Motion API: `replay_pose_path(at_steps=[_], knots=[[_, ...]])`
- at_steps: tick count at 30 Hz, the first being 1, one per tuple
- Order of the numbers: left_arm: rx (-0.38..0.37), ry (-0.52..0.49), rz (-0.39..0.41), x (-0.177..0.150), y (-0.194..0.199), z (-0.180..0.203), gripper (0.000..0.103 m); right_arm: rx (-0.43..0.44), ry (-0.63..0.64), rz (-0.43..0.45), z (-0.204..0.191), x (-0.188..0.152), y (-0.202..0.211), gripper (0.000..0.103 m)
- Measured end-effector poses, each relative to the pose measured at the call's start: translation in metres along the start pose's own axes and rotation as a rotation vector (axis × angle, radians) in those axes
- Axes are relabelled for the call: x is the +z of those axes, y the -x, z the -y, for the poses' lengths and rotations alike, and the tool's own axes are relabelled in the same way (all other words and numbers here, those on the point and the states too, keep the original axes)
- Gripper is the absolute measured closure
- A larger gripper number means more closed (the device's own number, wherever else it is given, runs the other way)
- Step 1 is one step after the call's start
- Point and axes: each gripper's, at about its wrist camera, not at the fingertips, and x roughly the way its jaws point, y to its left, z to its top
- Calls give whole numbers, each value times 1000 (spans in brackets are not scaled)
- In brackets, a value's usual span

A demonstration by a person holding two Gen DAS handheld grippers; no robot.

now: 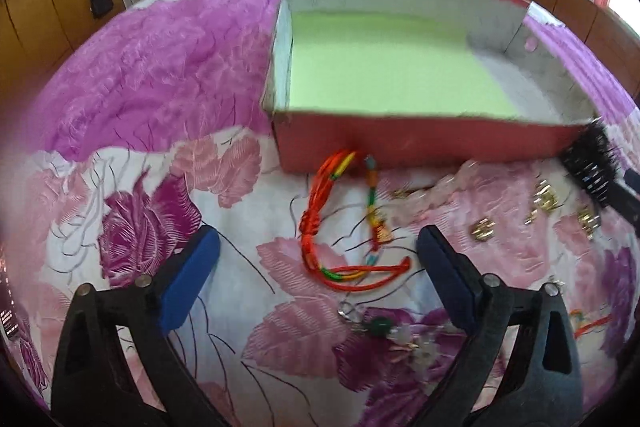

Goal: Organize jewelry
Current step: 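Grasp the rainbow cord bracelet with left tool while right tool grasps black feather clip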

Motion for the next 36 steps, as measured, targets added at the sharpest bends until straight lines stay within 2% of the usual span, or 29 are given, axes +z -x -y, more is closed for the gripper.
replay_pose_path(at_steps=[5, 9, 14, 17, 22, 26, 27, 28, 30, 31, 33, 36], knots=[[-2, -27, -46, -2, -10, 1, 8, 11, 14, -42, 0, 6, -16, 0], [-20, -9, -82, -2, -15, -1, 4, 16, 16, -92, 1, 9, -31, 0], [-38, -23, -78, -7, -12, -2, 4, 17, 8, -123, 2, 6, -44, 1], [-55, -20, -50, -7, -6, -4, 7, 33, -3, -149, 4, 4, -52, 0], [-46, 0, 17, -18, 19, -11, 31, 48, -23, -167, 10, 7, -59, 0], [-42, 8, 54, -29, 37, -13, 59, 42, -16, -143, 8, 5, -53, 5], [-48, 9, 59, -31, 42, -15, 67, 40, -14, -134, 7, 4, -50, 9], [-57, 13, 64, -33, 47, -17, 70, 37, -8, -123, 6, 4, -47, 12], [-70, 19, 70, -37, 53, -12, 79, 33, 4, -105, 3, 3, -43, 24], [-78, 23, 73, -39, 53, -10, 81, 32, 11, -96, 2, 2, -41, 26], [-99, 27, 82, -42, 59, -10, 87, 47, 20, -76, -1, 2, -35, 42], [-118, 27, 93, -45, 63, -9, 90, 50, 26, -55, -2, 2, -30, 59]])
